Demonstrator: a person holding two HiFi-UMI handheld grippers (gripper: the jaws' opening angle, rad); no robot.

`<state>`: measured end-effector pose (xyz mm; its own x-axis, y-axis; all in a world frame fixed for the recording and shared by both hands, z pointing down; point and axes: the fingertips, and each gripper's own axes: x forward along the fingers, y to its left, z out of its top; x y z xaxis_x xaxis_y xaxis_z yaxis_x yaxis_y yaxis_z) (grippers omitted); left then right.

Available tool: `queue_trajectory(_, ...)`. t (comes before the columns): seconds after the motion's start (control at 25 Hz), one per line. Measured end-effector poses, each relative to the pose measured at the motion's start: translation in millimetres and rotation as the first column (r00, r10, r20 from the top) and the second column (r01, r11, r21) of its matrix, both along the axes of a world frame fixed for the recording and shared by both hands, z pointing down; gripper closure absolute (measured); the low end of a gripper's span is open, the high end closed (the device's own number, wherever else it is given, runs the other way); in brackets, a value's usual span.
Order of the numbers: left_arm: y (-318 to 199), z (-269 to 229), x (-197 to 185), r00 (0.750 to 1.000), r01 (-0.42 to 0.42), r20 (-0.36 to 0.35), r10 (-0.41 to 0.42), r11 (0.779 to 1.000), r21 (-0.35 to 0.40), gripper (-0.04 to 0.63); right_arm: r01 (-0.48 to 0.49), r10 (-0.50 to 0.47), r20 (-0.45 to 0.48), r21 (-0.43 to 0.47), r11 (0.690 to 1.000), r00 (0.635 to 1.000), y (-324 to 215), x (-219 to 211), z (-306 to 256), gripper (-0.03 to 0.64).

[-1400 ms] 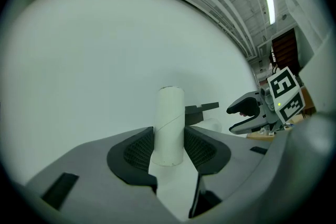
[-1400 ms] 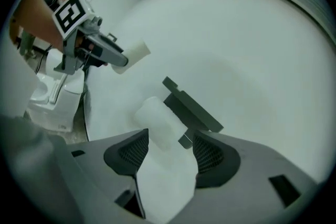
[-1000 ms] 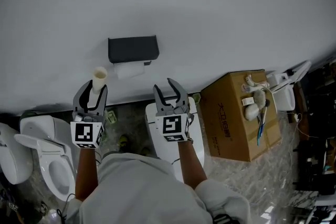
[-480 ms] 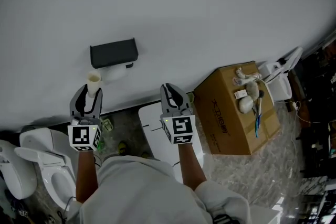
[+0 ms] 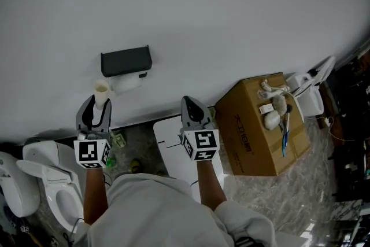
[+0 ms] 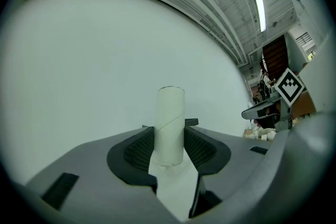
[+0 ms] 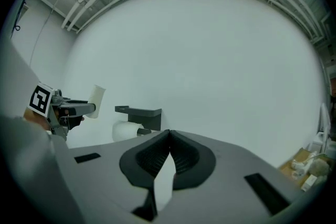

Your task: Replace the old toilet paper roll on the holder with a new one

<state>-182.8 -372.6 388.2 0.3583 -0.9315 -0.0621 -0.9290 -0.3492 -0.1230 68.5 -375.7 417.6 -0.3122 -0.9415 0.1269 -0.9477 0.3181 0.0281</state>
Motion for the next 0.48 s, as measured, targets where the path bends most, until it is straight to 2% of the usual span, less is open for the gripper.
queue_trajectory(0.48, 10.4, -9.4, -23.6, 0.998, 0.054, -0.019, -0.054, 0.998, 0.016, 0.394, -0.004, 0.003, 0.018, 0.012, 1.0, 1.0, 4.1, 2.6, -5.8, 0.609)
